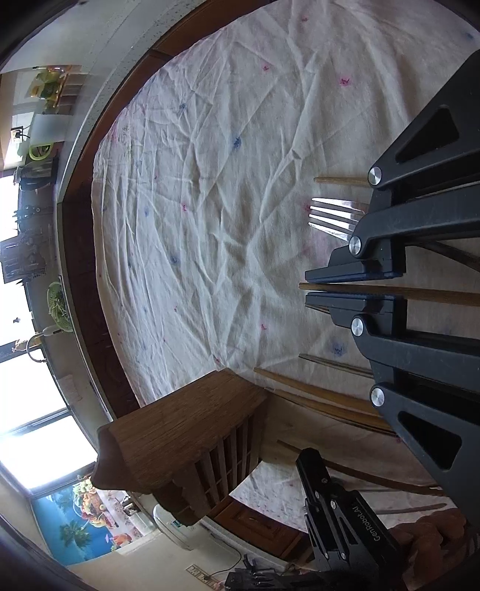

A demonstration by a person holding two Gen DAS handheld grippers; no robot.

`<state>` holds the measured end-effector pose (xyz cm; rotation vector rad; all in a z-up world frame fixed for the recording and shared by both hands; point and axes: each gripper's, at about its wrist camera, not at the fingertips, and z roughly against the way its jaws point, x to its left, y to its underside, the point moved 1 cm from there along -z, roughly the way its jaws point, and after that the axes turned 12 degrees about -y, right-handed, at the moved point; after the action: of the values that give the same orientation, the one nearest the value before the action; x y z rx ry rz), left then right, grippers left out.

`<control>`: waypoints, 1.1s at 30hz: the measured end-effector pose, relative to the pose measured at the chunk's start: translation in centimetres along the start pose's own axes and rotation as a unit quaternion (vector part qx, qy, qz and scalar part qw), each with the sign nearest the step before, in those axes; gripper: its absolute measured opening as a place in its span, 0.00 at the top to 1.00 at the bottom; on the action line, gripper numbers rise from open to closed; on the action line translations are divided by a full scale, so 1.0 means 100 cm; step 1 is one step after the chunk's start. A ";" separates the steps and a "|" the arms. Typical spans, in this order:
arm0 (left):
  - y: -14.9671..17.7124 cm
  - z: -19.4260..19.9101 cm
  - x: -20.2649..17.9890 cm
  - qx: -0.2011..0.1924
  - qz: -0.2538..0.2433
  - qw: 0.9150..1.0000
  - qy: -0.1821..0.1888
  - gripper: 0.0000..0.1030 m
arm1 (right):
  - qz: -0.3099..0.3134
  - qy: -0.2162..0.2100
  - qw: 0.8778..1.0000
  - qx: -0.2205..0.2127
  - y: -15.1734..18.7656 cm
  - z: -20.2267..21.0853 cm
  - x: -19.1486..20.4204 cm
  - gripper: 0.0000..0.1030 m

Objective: Organize utensils
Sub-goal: 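Lift both chopsticks and carry them over the wooden utensil holder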

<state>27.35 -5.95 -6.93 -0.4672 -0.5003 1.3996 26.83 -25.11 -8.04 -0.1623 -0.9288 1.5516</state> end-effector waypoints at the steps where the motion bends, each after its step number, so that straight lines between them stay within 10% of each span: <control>1: 0.001 0.008 0.004 -0.005 0.005 1.000 0.006 0.95 | 0.002 -0.006 1.000 -0.008 -0.001 0.007 0.004 0.96; 33: 0.007 0.190 0.077 -0.191 0.091 0.975 0.074 0.95 | 0.085 -0.077 0.974 -0.196 -0.042 0.170 0.105 0.96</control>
<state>16.43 2.03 8.51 -0.9417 -0.6194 1.4328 17.61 -23.94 10.14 -0.4166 -1.3711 1.5361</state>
